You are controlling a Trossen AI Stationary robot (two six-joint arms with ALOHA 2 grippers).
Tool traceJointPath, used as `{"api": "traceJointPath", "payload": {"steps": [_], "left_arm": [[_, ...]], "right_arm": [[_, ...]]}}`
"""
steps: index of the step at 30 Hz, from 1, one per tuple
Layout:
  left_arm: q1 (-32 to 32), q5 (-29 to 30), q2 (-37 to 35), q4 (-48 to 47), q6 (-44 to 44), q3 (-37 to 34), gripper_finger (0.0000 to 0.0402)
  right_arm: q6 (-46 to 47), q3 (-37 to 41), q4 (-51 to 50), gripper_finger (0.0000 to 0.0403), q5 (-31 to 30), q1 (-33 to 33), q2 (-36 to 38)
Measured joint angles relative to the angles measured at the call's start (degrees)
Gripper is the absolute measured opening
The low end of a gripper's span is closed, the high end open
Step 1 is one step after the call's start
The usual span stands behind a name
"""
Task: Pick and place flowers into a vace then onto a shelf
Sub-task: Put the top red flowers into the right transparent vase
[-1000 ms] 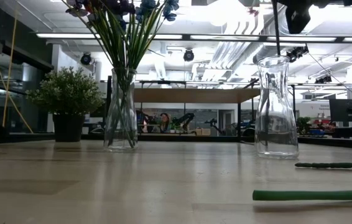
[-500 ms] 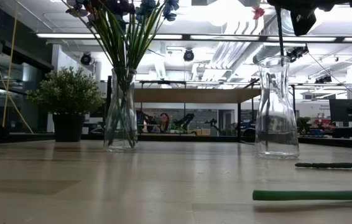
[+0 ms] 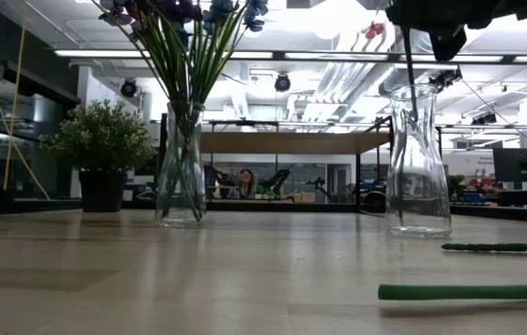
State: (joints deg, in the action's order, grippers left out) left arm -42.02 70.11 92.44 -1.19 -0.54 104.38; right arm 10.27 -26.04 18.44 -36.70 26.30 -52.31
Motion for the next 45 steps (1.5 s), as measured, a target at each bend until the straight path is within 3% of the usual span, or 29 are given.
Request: {"api": "traceJointPath", "payload": {"steps": [45], "left_arm": [[0.00,-0.65,0.00,-0.45,-0.02,0.00,0.0271]], "right_arm": [[7.71,0.00,-5.90,0.0038,0.26,0.00,-1.42]]}}
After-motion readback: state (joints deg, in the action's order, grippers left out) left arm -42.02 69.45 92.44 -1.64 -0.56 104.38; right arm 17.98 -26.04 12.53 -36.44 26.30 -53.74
